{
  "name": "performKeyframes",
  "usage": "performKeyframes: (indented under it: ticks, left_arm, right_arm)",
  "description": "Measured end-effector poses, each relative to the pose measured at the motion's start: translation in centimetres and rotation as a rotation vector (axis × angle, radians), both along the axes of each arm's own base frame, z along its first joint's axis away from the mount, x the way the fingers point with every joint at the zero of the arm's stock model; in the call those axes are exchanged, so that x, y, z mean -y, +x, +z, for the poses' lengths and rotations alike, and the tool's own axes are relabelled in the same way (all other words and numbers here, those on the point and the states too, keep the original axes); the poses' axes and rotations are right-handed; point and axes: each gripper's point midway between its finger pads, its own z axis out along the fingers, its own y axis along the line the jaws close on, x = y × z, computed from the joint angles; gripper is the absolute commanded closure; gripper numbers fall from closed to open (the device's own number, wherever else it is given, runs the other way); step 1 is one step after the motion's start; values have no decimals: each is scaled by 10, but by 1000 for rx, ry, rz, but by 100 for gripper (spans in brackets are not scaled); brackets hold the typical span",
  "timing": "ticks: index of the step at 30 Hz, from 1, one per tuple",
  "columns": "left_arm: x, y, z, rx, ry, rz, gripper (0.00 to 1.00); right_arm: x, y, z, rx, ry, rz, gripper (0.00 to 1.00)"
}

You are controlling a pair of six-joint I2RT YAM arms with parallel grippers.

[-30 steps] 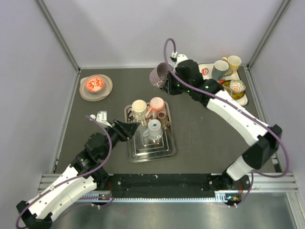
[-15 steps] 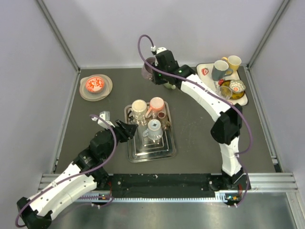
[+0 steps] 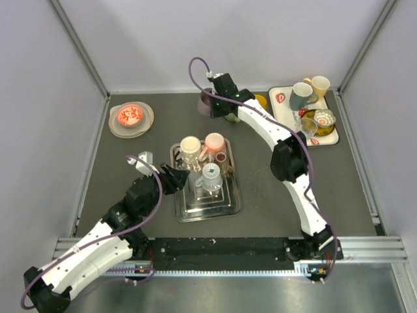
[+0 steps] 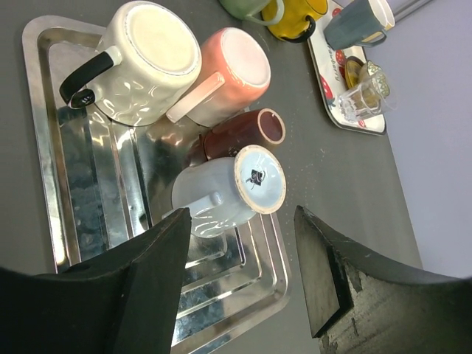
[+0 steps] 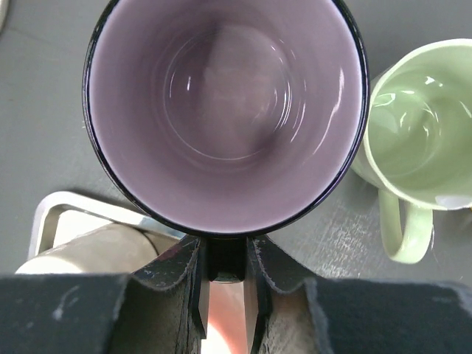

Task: Turn the mug right side up

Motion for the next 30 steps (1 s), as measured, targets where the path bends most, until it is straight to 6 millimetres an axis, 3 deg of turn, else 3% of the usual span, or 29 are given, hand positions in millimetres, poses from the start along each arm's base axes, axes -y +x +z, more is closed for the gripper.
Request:
performKeyframes:
  ticks: [5, 15, 30]
  left_arm:
    - [0, 2, -6, -14, 19, 2, 37]
    - [3, 3, -21, -51, 47, -2, 36]
    - [3, 4, -26, -62, 56, -1, 36]
  right_arm:
    - [0, 12, -23, -25, 2, 1, 100]
    - [-10, 12, -48, -66, 9, 30, 100]
    - [0, 18, -59, -45, -59, 11, 100]
